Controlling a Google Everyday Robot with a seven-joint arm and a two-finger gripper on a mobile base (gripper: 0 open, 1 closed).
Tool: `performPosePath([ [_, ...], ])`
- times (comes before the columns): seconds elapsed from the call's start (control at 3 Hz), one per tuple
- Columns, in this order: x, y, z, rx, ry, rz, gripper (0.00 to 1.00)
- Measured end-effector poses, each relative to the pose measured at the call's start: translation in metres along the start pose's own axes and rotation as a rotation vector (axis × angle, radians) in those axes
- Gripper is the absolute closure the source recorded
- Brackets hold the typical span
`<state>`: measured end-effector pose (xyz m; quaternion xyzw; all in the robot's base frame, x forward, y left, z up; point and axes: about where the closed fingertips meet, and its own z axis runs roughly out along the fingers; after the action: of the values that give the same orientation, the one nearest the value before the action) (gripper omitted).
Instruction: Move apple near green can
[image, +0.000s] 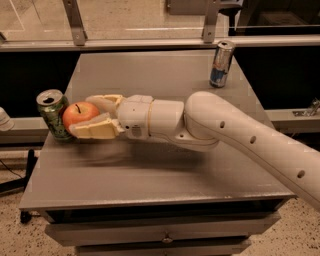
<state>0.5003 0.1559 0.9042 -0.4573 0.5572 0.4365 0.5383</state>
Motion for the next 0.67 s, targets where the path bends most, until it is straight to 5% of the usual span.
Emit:
performPosePath([
  [0.67, 0.023, 0.002, 0.020, -0.002, 0.056, 0.029, 1.00],
])
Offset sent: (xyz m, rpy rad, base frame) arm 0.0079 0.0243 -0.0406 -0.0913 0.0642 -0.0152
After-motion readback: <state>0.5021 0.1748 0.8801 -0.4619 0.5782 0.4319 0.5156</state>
